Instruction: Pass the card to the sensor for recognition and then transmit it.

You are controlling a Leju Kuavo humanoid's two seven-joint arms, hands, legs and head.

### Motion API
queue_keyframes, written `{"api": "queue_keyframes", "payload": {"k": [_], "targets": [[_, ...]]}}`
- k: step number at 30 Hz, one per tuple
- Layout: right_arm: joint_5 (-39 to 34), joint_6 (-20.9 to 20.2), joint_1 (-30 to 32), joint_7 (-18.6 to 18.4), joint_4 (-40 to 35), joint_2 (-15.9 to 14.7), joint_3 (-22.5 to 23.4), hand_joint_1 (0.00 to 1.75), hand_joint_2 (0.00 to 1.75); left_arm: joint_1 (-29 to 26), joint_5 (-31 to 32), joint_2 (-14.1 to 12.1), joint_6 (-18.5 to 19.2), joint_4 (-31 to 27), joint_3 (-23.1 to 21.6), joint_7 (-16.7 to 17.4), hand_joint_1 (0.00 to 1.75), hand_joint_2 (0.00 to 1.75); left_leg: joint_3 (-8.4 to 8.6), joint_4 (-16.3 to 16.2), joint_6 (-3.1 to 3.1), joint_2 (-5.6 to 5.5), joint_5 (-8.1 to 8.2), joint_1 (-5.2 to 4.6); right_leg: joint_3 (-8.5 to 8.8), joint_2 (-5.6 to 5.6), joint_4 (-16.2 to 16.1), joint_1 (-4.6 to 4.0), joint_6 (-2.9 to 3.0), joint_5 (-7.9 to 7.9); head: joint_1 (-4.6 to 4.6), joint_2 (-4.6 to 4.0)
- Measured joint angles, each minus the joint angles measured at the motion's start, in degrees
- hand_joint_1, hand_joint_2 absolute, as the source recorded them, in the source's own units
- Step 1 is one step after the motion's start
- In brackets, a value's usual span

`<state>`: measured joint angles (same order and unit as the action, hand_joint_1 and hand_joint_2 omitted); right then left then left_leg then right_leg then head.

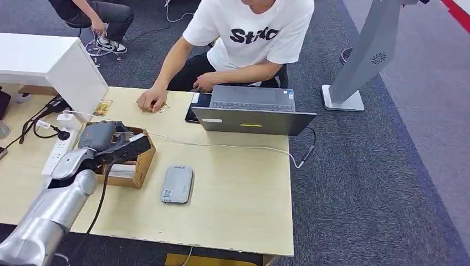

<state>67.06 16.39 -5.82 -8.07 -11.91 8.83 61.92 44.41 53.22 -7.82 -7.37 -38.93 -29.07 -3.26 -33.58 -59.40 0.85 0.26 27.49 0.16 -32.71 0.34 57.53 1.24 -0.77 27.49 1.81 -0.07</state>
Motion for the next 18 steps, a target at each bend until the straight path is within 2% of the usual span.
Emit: {"api": "queue_keyframes", "payload": {"k": [18], "targets": [[0.31, -0.11, 0.00, -0.15, 0.00, 0.00, -0.02, 0.00, 1.75, -0.55, 1.16, 0.09, -1.71, 0.00, 0.46, 0.15, 1.75, 1.75, 0.00, 0.00, 0.00, 0.00, 0.00, 0.00, 0.01, 0.00, 0.00, 0.00, 0.00, 0.00, 0.00, 0.00]]}}
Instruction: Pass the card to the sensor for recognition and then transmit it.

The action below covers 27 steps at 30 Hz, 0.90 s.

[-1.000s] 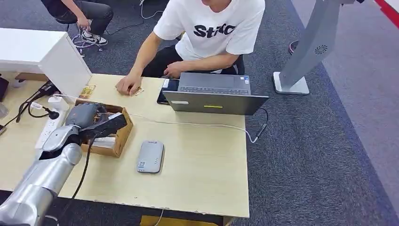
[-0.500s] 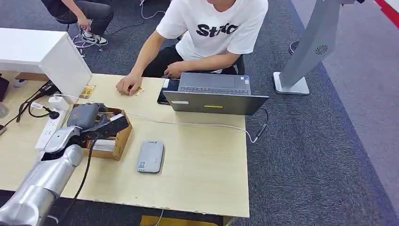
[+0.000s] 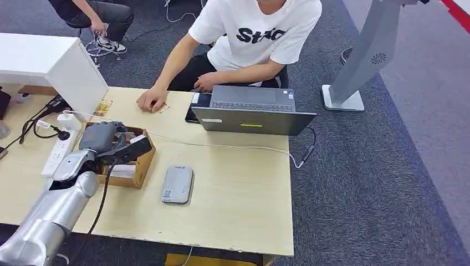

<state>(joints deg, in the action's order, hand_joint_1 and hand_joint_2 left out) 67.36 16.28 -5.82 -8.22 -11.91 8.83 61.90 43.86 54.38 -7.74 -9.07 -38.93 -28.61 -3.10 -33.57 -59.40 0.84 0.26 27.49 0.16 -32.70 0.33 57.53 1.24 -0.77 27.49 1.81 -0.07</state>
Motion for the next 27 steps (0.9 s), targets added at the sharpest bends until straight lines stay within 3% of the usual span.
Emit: {"api": "queue_keyframes", "payload": {"k": [7, 22, 27], "targets": [[0.00, 0.02, 0.01, 0.13, 0.00, 0.00, 0.00, 0.00, 1.75, -0.02, -0.02, -0.02, -3.43, -1.95, 2.36, 0.04, 1.75, 1.75, 0.00, 0.00, 0.00, 0.00, 0.00, 0.00, -0.01, 0.00, 0.00, 0.00, 0.00, 0.00, 0.02, 0.00], [0.02, 0.04, 0.00, 0.17, 0.00, 0.02, 0.00, 0.00, 1.75, 0.20, -0.04, -0.07, -3.74, -3.93, 4.41, 0.04, 1.75, 1.75, 0.00, 0.00, -0.01, -0.01, -0.01, 0.00, 0.00, 0.00, 0.00, 0.00, 0.00, 0.00, 0.00, 0.00], [0.28, 0.09, -0.01, 0.35, 0.00, 0.00, 0.00, 0.00, 1.75, 0.69, -0.07, -0.04, -6.41, -5.77, 5.81, 0.11, 1.75, 1.75, 0.00, 0.00, -0.01, -0.01, -0.01, 0.00, -0.01, -0.01, 0.00, 0.00, 0.00, 0.00, 0.00, 0.00]]}}
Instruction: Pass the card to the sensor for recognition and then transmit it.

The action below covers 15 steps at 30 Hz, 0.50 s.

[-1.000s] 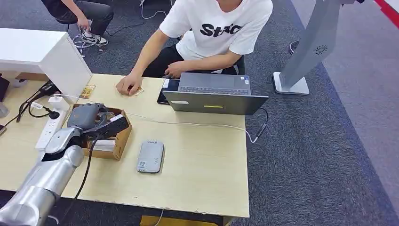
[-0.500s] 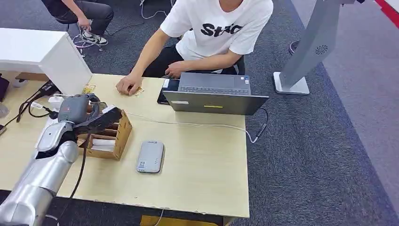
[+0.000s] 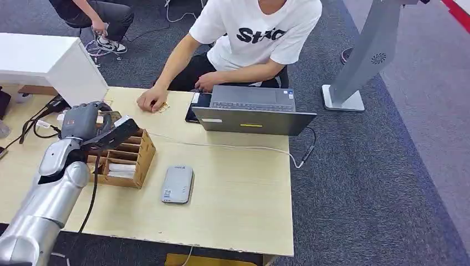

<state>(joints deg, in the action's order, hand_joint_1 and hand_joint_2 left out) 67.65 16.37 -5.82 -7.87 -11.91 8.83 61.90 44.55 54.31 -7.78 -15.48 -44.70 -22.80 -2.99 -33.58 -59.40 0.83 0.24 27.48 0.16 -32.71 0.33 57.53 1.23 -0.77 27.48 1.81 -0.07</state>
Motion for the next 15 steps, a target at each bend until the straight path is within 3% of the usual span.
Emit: {"api": "queue_keyframes", "payload": {"k": [3, 15], "targets": [[0.15, 0.02, 0.01, 0.04, 0.00, 0.00, 0.00, 0.00, 1.75, 0.87, -0.06, 0.00, -1.35, -1.05, 0.85, 0.09, 1.75, 1.75, 0.00, 0.00, -0.01, 0.00, -0.01, 0.01, 0.00, 0.00, 0.00, -0.01, 0.00, 0.00, 0.00, 0.00], [1.18, 0.02, -0.01, 0.17, 0.00, 0.00, -0.46, 0.00, 1.75, 9.11, 2.60, -0.37, -0.78, -1.83, 4.72, 2.93, 1.75, 1.75, 0.00, 0.00, -0.02, 0.00, -0.02, 0.01, -0.01, 0.01, 0.03, -0.01, 0.02, -0.01, 0.00, 0.00]]}}
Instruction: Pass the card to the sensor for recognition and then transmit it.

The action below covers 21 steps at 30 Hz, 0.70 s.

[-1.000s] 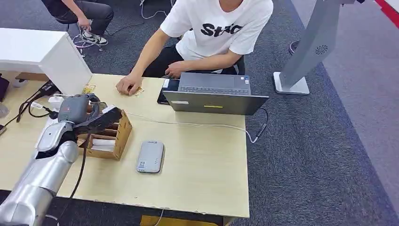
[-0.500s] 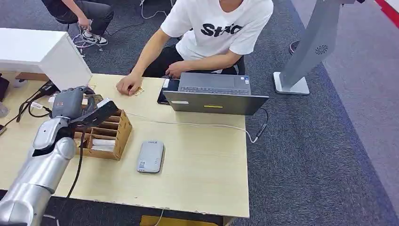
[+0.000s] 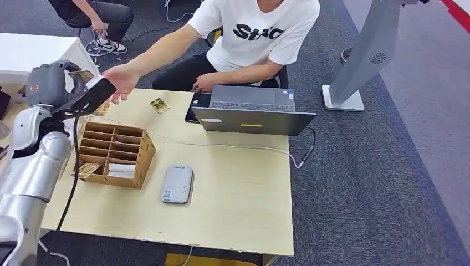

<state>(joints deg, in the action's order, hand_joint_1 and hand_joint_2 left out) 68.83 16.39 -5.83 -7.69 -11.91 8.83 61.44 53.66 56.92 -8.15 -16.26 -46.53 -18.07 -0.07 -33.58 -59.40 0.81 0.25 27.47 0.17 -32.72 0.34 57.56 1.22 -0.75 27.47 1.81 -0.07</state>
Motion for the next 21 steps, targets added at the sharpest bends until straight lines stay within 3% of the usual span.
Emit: {"api": "queue_keyframes", "payload": {"k": [11, 21], "targets": [[1.25, 0.07, -0.09, 0.00, 0.02, 0.02, -0.90, 0.00, 1.75, 7.95, 7.12, 0.00, 0.33, 6.90, 0.63, 3.17, 1.75, 1.75, 0.00, 0.00, -0.02, -0.04, -0.01, 0.00, 0.00, -0.04, 0.01, 0.01, 0.00, 0.00, 0.04, 0.00], [1.22, 0.07, -0.09, -0.17, 0.02, 0.02, -0.90, 0.00, 1.75, 9.00, 7.65, 1.40, 0.50, 8.87, 0.63, 3.08, 1.75, 1.75, 0.00, 0.00, -0.02, -0.04, -0.01, 0.00, 0.00, -0.05, 0.01, 0.00, 0.00, 0.00, 0.02, 0.00]]}}
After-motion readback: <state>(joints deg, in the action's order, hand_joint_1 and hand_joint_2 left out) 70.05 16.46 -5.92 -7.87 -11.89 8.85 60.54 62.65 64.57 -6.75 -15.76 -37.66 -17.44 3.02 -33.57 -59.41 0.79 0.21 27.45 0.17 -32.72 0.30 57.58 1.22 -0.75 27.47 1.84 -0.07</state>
